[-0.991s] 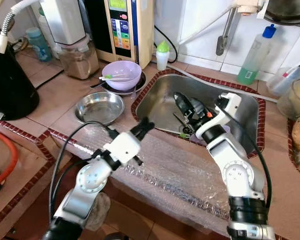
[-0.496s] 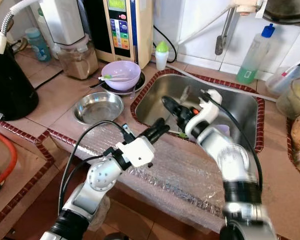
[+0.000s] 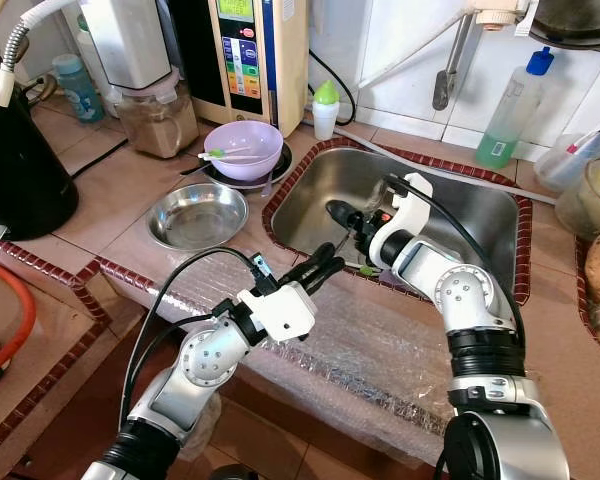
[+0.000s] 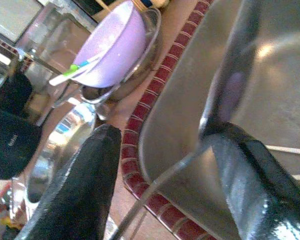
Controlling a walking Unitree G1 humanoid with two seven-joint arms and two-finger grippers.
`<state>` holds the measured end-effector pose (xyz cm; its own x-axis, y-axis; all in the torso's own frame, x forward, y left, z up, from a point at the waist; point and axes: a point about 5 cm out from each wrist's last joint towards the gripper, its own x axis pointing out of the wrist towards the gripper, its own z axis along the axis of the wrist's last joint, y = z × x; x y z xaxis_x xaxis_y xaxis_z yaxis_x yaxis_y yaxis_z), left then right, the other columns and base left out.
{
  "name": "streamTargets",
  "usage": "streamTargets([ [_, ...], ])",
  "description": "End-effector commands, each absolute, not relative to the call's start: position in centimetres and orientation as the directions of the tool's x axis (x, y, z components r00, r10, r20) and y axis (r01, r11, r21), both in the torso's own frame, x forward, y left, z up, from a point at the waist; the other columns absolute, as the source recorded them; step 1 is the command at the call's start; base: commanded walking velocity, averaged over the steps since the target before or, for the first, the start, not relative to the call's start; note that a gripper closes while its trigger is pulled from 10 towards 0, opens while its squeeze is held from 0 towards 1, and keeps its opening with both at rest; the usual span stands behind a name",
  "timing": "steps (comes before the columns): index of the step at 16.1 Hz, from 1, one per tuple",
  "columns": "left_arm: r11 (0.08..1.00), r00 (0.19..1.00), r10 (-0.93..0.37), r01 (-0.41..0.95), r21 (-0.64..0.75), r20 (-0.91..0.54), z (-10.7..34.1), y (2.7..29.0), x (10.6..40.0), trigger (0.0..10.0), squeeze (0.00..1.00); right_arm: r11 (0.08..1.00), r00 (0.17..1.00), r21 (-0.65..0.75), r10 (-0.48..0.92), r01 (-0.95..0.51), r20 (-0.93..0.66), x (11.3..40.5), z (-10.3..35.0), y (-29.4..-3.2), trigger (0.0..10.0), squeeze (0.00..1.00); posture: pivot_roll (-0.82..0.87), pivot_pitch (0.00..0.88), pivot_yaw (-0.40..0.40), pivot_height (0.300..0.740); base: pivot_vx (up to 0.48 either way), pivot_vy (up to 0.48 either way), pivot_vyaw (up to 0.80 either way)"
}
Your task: Kitchen organization
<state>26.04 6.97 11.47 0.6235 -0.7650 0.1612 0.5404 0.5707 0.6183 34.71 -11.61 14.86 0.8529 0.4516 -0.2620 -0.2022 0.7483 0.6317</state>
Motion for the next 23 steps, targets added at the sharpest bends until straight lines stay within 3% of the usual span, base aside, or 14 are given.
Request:
streamTargets([
  [1,0.567,0.629,-0.76,0.516,0.642,0.166,11.7,7.2,26.4,0.0,0.0,0.765,0.852,0.614,0.442,-0.194,-0.281,34.8,15.0,-11.8,0.0,0.0,-0.03,0.02,0.04,0.74,0.0,0.0,0.0],
  [15,0.538,0.626,-0.767,0.51,0.672,0.139,11.3,7.1,26.6,0.0,0.0,0.762,0.854,0.63,0.422,-0.153,-0.304,34.6,14.4,-12.0,0.0,0.0,-0.02,0.019,0.059,0.74,0.0,0.0,0.0],
  [16,0.535,0.624,-0.769,0.509,0.675,0.14,11.4,7.1,26.6,1.6,0.0,0.763,0.86,0.63,0.413,-0.146,-0.301,34.8,14.4,-12.2,0.0,0.0,-0.02,0.019,0.059,0.74,0.0,0.0,0.0],
  [17,0.535,0.623,-0.77,0.507,0.676,0.141,11.4,7.0,26.6,2.1,0.0,0.765,0.865,0.628,0.404,-0.14,-0.299,34.9,14.4,-12.3,0.0,0.0,-0.02,0.022,0.059,0.74,0.0,0.0,0.0],
  [18,0.533,0.625,-0.768,0.504,0.68,0.14,11.5,7.1,26.7,4.9,0.0,0.773,0.895,0.623,0.354,-0.118,-0.27,35.3,14.8,-12.8,0.0,0.0,-0.02,0.022,0.059,0.74,0.0,0.0,0.0],
  [19,0.533,0.627,-0.767,0.502,0.681,0.139,11.4,7.1,26.7,4.9,0.0,0.777,0.901,0.62,0.341,-0.11,-0.267,35.4,14.9,-13.0,0.0,0.0,-0.02,0.022,0.059,0.74,0.0,0.0,0.0],
  [20,0.533,0.634,-0.762,0.499,0.683,0.132,11.4,7.2,26.8,10.0,0.0,0.782,0.924,0.616,0.301,-0.096,-0.237,35.8,15.3,-13.4,0.0,0.0,-0.02,0.022,0.059,0.74,0.0,0.0,0.0],
  [23,0.551,0.662,-0.741,0.501,0.667,0.115,11.1,7.7,27.1,10.0,0.0,0.794,0.963,0.603,0.218,-0.079,-0.161,36.8,16.6,-14.0,0.0,0.0,-0.02,0.023,0.059,0.74,0.0,0.0,0.0],
])
